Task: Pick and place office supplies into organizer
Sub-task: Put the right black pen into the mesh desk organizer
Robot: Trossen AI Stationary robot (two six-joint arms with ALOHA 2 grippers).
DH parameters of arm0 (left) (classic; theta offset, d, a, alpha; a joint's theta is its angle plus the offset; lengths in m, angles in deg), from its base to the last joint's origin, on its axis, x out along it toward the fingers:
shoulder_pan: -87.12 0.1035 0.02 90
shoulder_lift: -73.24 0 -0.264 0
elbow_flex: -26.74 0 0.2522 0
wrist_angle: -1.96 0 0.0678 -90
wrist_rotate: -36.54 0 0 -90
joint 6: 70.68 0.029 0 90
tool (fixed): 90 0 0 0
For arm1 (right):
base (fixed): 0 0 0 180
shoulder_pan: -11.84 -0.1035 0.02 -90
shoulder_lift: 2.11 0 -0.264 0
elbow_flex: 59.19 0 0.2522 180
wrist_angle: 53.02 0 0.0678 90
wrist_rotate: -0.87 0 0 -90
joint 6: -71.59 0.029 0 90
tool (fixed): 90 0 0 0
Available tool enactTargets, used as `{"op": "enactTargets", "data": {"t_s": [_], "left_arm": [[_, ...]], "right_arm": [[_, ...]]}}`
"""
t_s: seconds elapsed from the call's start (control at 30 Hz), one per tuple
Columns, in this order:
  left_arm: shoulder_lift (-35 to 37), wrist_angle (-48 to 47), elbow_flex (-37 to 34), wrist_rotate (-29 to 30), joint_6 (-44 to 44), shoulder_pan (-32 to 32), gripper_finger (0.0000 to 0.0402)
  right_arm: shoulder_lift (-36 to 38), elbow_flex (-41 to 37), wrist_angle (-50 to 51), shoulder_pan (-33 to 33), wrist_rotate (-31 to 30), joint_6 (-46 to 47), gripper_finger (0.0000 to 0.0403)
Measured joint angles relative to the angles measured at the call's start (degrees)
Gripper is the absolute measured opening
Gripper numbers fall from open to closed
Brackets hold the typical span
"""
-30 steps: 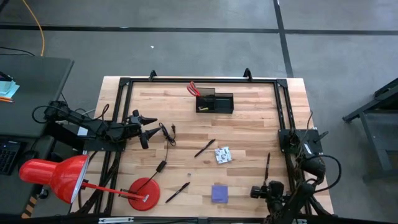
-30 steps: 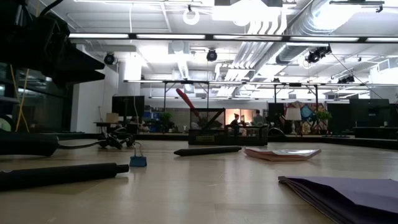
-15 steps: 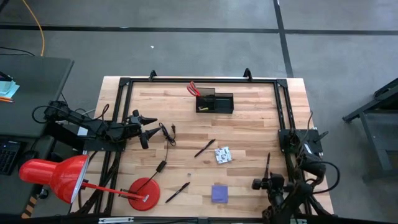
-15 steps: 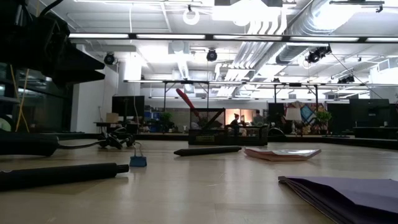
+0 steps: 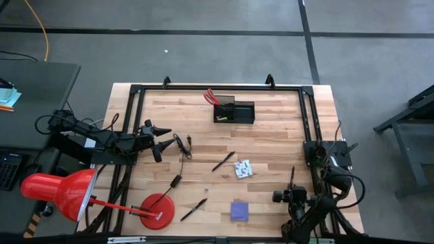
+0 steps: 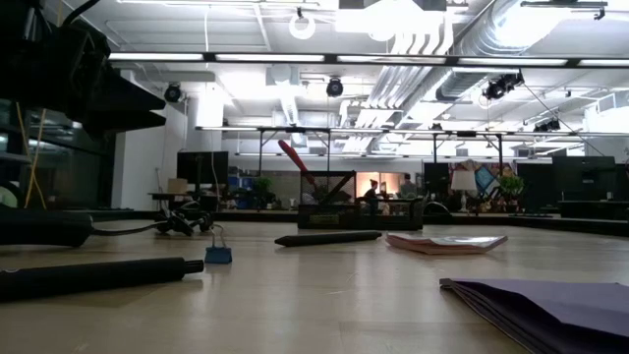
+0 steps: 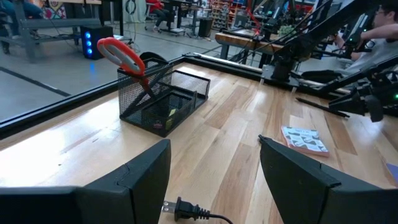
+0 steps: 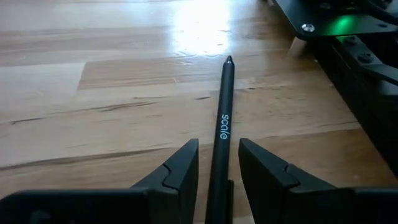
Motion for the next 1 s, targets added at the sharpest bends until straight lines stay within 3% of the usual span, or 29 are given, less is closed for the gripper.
{"op": "enactTargets", "data": {"t_s": [0.57, 0.73, 1.0], "left_arm": [[0.0, 0.0, 0.0, 0.0, 0.0, 0.0, 0.0232], [0.0, 0.0, 0.0, 0.0, 0.0, 0.0, 0.0232], [0.0, 0.0, 0.0, 0.0, 0.0, 0.0, 0.0232]], "right_arm": [[0.0, 0.2, 0.0, 1.8, 1.2, 0.2, 0.0108], [0.0, 0.0, -1.3, 3.2, 1.8, 6.0, 0.0108], [-0.1, 0.0, -0.6, 4.1, 3.6, 2.7, 0.0108]]}}
